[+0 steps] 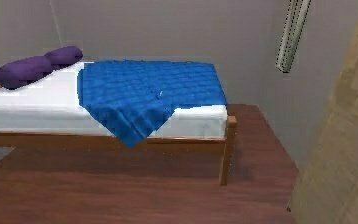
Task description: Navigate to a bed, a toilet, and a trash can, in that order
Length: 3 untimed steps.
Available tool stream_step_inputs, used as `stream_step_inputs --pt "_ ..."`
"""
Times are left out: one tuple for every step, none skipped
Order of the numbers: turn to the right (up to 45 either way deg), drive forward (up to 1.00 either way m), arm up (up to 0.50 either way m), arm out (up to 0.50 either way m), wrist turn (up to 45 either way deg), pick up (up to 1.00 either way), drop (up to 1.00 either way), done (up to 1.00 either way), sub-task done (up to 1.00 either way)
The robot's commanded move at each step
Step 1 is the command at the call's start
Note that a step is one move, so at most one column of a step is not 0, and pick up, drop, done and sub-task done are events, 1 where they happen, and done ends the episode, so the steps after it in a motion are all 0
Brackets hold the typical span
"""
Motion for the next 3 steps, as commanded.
stream_step_inputs --pt "0.0 0.6 0.0 0.0 0.0 0.0 0.0 0.0 0.0" --pt "-21.0 0.0 0.0 0.0 0.0 0.0 0.0 0.0 0.0" --pt "0.0 0.0 0.0 0.0 0.0 0.0 0.0 0.0 1.0"
